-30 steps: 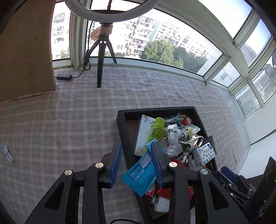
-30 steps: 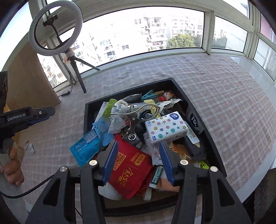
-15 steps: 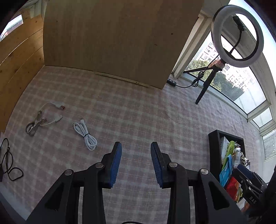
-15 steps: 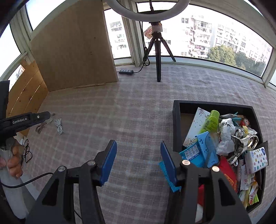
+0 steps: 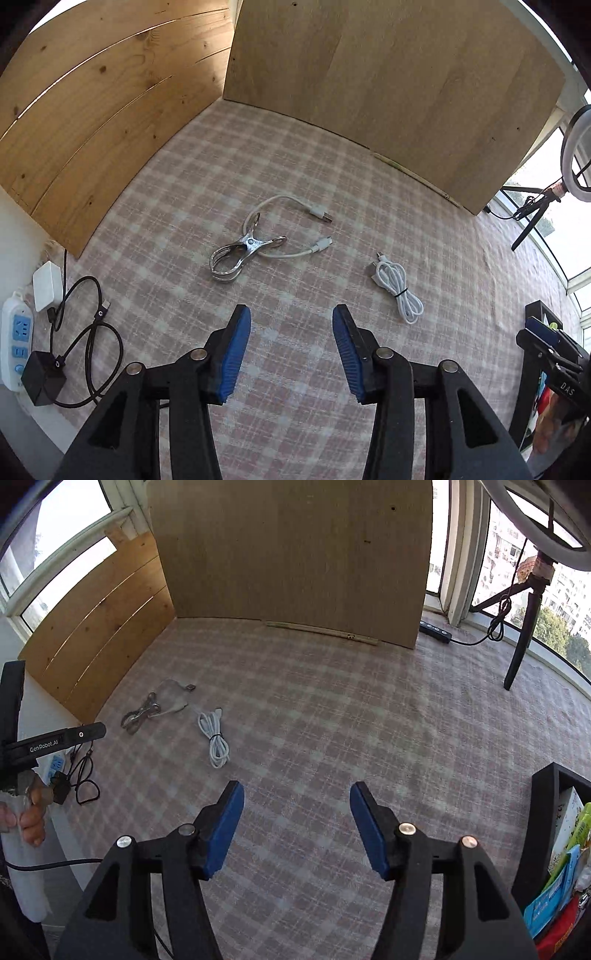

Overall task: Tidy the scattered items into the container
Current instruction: 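Grasp the metal clip with the left gripper while the right grasps the coiled white cable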

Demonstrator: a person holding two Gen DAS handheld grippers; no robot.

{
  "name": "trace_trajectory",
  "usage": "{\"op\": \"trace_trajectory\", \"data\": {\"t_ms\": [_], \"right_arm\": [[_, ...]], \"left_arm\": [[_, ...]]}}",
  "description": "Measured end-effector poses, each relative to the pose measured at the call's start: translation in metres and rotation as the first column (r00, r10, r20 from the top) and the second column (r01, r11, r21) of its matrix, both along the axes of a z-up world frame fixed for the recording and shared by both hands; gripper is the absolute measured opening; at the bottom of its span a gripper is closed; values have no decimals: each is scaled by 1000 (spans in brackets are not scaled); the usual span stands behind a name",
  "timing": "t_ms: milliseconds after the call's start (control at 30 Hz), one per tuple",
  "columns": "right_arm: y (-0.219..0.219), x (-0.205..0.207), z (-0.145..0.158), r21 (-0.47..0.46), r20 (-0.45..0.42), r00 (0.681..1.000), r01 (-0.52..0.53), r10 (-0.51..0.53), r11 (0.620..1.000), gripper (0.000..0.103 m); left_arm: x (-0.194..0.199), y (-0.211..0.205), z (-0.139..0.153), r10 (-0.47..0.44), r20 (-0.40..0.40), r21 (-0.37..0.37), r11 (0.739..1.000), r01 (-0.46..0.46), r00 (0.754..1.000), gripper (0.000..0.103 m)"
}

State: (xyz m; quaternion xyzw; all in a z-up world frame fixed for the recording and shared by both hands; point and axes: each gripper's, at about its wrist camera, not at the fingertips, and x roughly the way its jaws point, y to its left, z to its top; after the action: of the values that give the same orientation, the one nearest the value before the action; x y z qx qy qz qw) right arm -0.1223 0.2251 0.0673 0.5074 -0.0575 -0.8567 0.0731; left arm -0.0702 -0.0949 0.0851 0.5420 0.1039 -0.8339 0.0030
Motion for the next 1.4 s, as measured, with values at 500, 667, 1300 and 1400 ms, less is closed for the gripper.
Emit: {"op": "trace_trajectory", "data": {"t_ms": [500,667,1300,1400], "right_arm": [[-102,-88,-60,115,157,979,-146,127,983,59],[-111,-105,-68,130,198,969,-175,148,976,59],[-141,-134,-95,190,341,901,-346,269,919,58],[-140,-135,-95,188,349,897,-352,272,917,58]], "left_arm": [[-61,-17,-55,-270,110,-135,949,284,956,45],[-84,0,-68,-328,158,-163,921,353,931,45],[-192,65,-92,-452,278,-153,850,504,847,26],[-201,71,-93,-456,279,-161,845,509,845,25]]}}
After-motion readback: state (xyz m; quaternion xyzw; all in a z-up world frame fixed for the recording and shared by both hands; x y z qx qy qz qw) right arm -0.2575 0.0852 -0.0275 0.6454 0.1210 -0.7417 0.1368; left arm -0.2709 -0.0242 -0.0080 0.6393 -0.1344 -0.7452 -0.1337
